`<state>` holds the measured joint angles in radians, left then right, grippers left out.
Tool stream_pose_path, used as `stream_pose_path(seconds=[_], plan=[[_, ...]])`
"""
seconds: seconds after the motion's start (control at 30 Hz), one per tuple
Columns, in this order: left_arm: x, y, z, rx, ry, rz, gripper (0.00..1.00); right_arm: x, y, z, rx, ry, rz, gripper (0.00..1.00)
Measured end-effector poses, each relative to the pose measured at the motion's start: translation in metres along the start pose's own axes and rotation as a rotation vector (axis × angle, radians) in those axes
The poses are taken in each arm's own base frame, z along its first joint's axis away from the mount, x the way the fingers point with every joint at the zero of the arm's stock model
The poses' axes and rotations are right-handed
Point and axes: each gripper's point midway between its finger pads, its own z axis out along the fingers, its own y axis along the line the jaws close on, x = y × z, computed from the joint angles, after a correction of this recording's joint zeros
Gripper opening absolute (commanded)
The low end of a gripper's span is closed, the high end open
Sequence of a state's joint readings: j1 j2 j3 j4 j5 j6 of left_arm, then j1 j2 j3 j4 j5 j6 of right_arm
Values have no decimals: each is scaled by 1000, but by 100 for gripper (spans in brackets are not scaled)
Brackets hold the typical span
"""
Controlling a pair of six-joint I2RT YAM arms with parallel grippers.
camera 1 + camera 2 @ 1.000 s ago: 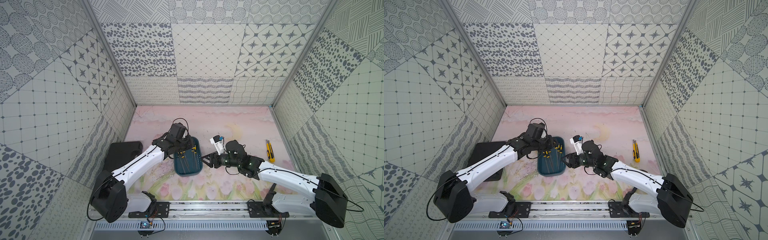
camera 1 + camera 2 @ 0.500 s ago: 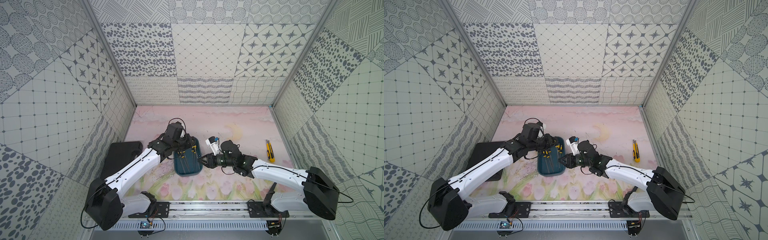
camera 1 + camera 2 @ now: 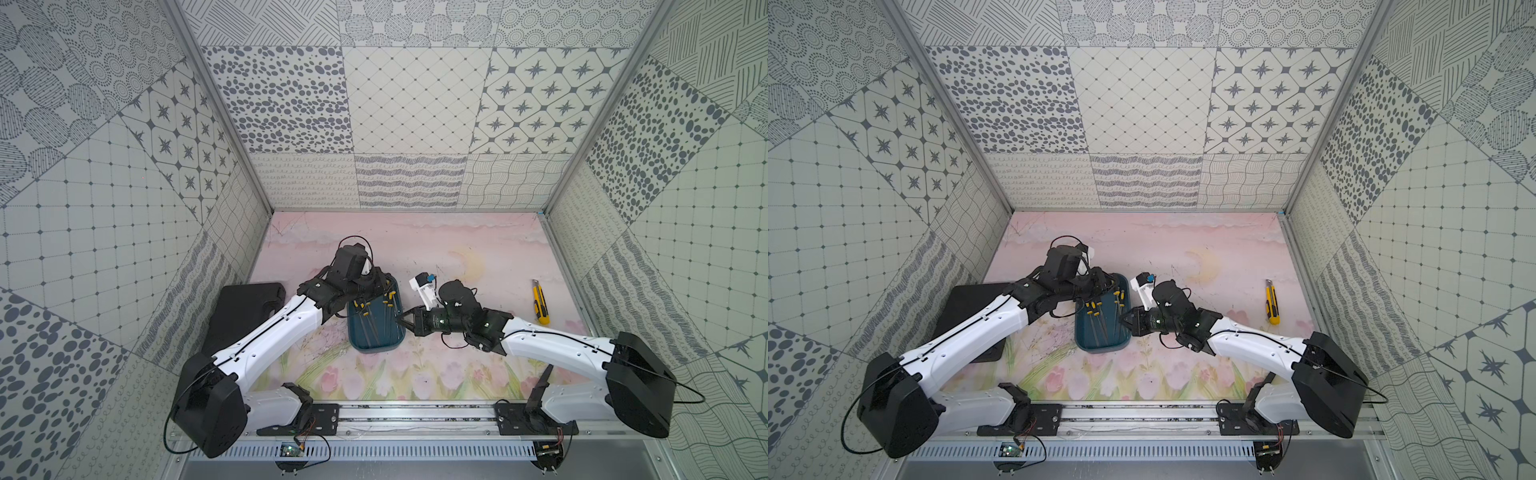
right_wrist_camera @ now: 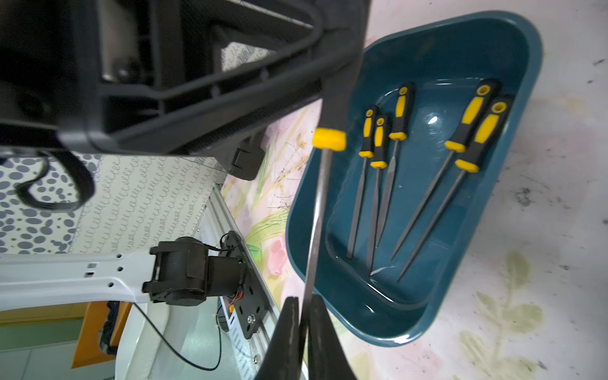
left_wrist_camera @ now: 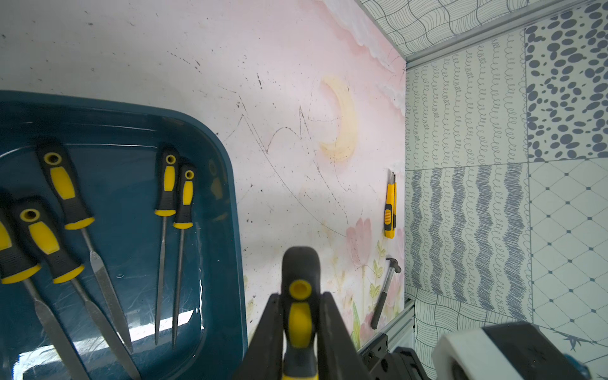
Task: Take the file tool out of the storage box
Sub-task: Pick up the file tool from the storage box, then place the file tool at the center of the board.
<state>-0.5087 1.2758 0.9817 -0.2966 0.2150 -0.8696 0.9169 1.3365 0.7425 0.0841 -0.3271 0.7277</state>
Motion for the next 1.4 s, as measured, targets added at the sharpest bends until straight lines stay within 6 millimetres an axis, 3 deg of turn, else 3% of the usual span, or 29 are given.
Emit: stream_pose_path(seconds=[0.27,0.43,0.57,0.67,0.83,1.07,1.4], plan=[[-2,-2,5,-3,4,3,19,-4,-7,-3,77,0,-12,0],[-5,-6,8,6,4,18,57,-10,-17,-13,155,-20,-28,0],[-12,-17,1,29,-21,46,75,-19,-28,-31,221,-58,-28,0],[-19,-28,-11,47,-50,90,97,-26,-43,-48,297,-87,-29,0],[-23,-34,-28,46,-84,152,99,-26,-86,-76,477,-85,-6,0],[-14,-24,-42,19,-81,217,99,-15,-145,-110,712,-31,45,0],[9,9,-42,-65,-27,269,99,12,-219,-116,910,155,118,0]])
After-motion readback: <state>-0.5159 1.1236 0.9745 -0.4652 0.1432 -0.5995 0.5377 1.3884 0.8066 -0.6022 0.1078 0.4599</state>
